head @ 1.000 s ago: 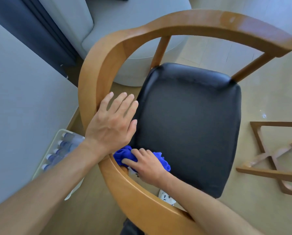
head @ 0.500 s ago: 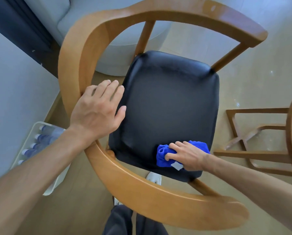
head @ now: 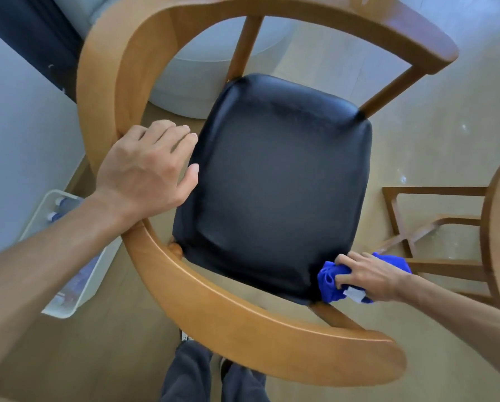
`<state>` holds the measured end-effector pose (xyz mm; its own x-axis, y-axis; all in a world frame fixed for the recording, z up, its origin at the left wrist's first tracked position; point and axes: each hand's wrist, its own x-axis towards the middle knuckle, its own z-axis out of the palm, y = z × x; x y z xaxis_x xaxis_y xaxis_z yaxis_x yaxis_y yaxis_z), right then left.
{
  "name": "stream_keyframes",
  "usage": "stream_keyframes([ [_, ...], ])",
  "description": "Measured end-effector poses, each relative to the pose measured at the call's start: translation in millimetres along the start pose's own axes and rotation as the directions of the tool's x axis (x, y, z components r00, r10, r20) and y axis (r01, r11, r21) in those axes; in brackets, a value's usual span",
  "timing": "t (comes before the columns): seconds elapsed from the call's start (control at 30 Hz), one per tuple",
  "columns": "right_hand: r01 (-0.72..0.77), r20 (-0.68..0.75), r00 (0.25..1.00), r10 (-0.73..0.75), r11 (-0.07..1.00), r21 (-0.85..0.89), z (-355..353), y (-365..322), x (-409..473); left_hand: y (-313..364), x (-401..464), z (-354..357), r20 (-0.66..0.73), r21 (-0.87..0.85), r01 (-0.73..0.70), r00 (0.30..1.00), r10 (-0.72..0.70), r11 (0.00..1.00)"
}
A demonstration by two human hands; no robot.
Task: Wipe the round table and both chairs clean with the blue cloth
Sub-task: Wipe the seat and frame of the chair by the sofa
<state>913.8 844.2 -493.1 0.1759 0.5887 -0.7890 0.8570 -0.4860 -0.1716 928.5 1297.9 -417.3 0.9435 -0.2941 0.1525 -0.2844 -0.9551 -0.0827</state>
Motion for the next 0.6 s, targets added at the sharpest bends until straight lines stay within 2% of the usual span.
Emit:
stream_keyframes([
  [0.07, 0.023, 0.012, 1.000, -0.023, 0.999, -0.037, -16.4, 3.3, 12.1, -0.4, -1.4, -0.3, 0.001, -0.017, -0.003, 1.000, 0.003, 1.000],
  [0.13, 0.070, -0.047, 0.996, -0.071, 0.997, -0.031, -36.6, -8.7, 27.1, 1.2, -3.1, -0.3, 0.001, -0.027, -0.005, 1.000, 0.005, 1.000],
  [0.3, 0.089, -0.367, 0.929, -0.044, 0.990, 0.106, -106.9, -91.2, 116.4, 5.9, -5.9, -4.4, 0.005, -0.067, -0.014, 1.000, 0.014, 0.998],
  [0.37, 0.108, -0.439, 0.897, -0.043, 0.987, 0.122, -134.5, -132.3, 158.9, 5.1, -8.7, -4.1, 0.008, -0.071, -0.004, 1.000, 0.005, 0.997],
  [0.47, 0.163, -0.408, 0.902, -0.140, 0.986, 0.022, -119.6, -137.5, 162.7, -0.1, -10.3, 0.9, -0.013, -0.070, -0.014, 1.000, 0.013, 0.997],
  [0.53, 0.270, -0.304, 0.913, -0.272, 0.962, -0.051, -80.0, -112.6, 122.9, -1.0, -10.0, 4.3, -0.028, -0.071, -0.020, 0.999, 0.018, 0.997],
  [0.6, 0.255, -0.216, 0.943, -0.254, 0.967, -0.024, -40.5, -80.4, 73.8, 5.3, -9.3, 6.2, -0.019, -0.095, -0.021, 1.000, 0.019, 0.995],
])
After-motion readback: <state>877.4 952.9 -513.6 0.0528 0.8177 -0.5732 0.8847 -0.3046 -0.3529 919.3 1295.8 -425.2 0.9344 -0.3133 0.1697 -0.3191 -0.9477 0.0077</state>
